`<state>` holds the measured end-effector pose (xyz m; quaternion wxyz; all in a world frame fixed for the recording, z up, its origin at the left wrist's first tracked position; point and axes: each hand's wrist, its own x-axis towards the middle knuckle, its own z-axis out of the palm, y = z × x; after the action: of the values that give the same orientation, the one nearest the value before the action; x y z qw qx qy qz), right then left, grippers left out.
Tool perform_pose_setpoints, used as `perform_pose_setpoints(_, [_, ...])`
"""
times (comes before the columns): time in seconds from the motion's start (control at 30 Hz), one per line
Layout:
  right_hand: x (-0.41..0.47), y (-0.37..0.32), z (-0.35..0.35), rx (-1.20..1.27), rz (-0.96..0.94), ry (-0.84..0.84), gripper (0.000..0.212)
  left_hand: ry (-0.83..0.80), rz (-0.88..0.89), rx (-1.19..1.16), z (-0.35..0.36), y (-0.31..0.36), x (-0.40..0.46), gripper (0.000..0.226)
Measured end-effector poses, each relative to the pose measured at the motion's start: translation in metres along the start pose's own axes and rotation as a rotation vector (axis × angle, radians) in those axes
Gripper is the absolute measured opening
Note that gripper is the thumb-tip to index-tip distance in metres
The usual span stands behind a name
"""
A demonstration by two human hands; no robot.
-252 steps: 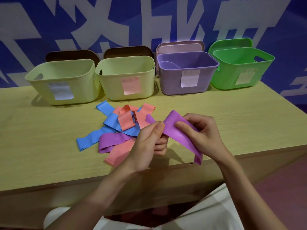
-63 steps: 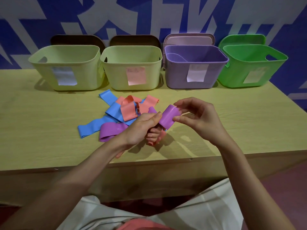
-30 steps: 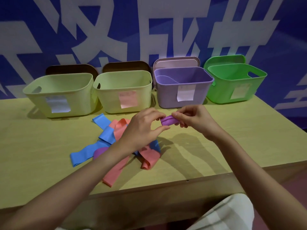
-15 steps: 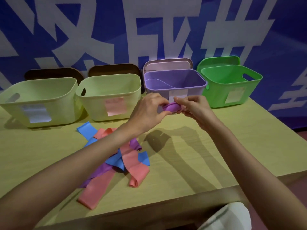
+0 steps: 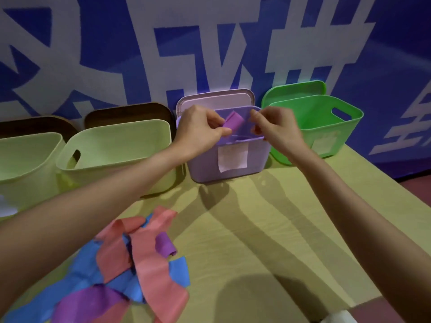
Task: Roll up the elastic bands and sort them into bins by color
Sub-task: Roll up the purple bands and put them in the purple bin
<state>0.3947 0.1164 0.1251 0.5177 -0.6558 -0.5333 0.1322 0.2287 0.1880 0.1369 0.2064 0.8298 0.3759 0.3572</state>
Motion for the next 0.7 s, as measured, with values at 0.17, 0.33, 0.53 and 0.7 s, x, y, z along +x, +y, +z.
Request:
perform_pose_setpoints(0.17, [0.028,0.025,-0.003,-0.181,-0.059,0.051,0.016,-0.067,-0.282,-0.194,0.012,-0.011,0.044,0.026])
perform_pose_setpoints(0.33, [0.061,0.04,-0.004,-0.32,-0.099,0.021,0.014,-0.257,-0.702,-0.383,0.036,-0.019,0.082,0.015])
perform_pose_setpoints(0.53, [0.079,0.063,0.005,-0.493,-0.067,-0.115,0.015,-0.407,-0.971,-0.475,0.077,-0.057,0.103,0.011])
perform_pose_setpoints(0.7, [0.077,0.072,0.008,-0.517,-0.021,-0.12,0.018,-0.476,-1.045,-0.434,0.102,-0.072,0.11,0.019])
